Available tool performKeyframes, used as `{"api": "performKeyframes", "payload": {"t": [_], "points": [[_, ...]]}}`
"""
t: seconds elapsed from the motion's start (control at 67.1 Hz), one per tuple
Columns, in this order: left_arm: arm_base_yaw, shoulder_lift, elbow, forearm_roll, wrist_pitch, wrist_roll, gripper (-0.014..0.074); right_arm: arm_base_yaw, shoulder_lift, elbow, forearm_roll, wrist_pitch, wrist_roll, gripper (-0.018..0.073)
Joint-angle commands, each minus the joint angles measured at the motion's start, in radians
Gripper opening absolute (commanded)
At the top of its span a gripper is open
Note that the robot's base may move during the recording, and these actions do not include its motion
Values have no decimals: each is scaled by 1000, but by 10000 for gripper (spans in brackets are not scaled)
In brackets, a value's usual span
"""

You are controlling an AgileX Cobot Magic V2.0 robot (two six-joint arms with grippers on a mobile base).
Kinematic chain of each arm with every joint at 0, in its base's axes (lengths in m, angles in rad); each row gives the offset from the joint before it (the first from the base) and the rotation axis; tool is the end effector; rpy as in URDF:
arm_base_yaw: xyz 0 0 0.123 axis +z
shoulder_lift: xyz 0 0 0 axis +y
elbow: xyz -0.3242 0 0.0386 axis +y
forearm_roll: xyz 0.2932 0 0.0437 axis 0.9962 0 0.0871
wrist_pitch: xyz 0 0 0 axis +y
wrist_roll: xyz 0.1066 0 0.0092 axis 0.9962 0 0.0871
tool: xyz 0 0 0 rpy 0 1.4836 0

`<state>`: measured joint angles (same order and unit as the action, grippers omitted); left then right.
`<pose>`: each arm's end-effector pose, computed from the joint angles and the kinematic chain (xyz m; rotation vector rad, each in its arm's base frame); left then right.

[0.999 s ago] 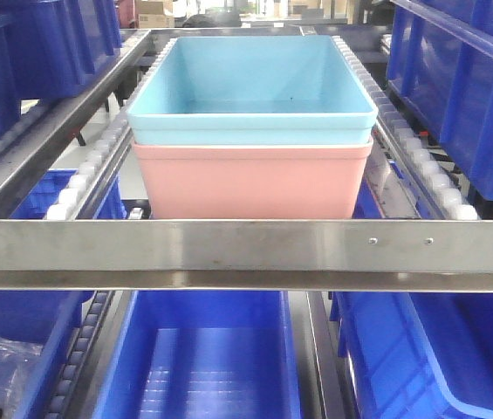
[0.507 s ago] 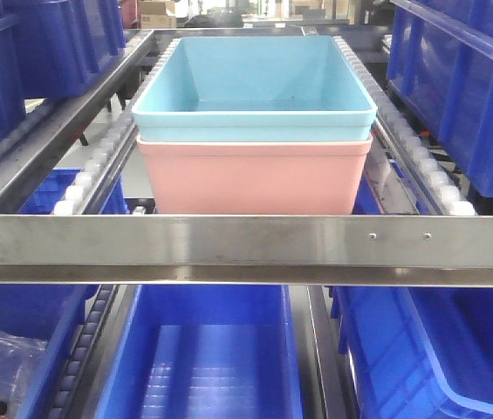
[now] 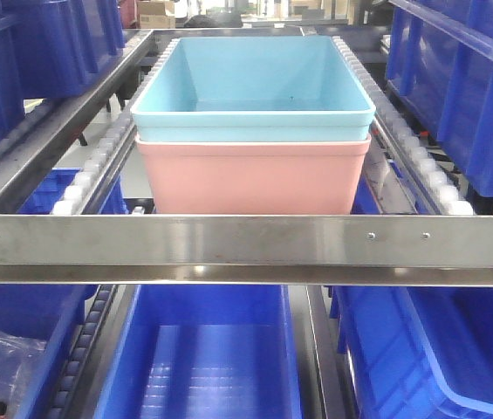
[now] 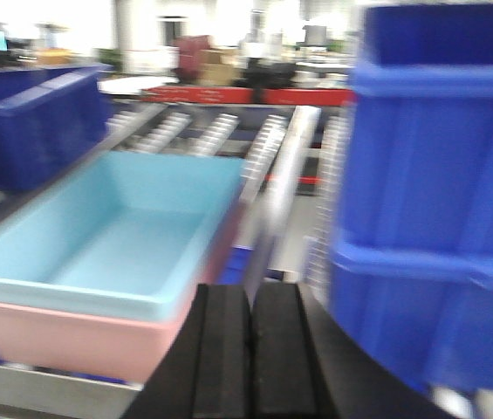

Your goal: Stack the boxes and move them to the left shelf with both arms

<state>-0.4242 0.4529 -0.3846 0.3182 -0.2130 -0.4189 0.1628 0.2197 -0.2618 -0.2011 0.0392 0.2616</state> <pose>0.1111 -0.0579 0.3465 0.2712 1.3395 -0.4921 0.0886 0.0137 0.2969 -0.0693 1.4807 0.1753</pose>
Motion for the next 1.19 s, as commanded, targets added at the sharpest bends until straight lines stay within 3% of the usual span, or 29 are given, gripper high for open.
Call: {"api": "performKeyframes", "payload": {"t": [0.0,0.104,0.328,1.044,1.088,1.133,1.178], "points": [[-7,1,-28,-2,-87,2,-3,-92,-45,37,98,-106,-142,49],[-7,1,-28,-2,-87,2,-3,-168,-132,138,126,-138,-157,49],[-7,1,-28,-2,-85,2,-3,-171,-233,291,133,-181,-144,49],[-5,3,-26,-2,-85,6,-3,-171,-233,290,133,-180,-144,49],[12,3,-21,-74,-85,67,-3,-171,-233,290,133,-180,-144,49],[35,3,-6,-244,-100,265,-3,-171,-233,290,133,-180,-144,49],[55,-6,19,-345,-129,427,-3,-171,-233,290,133,-180,-144,49]]}}
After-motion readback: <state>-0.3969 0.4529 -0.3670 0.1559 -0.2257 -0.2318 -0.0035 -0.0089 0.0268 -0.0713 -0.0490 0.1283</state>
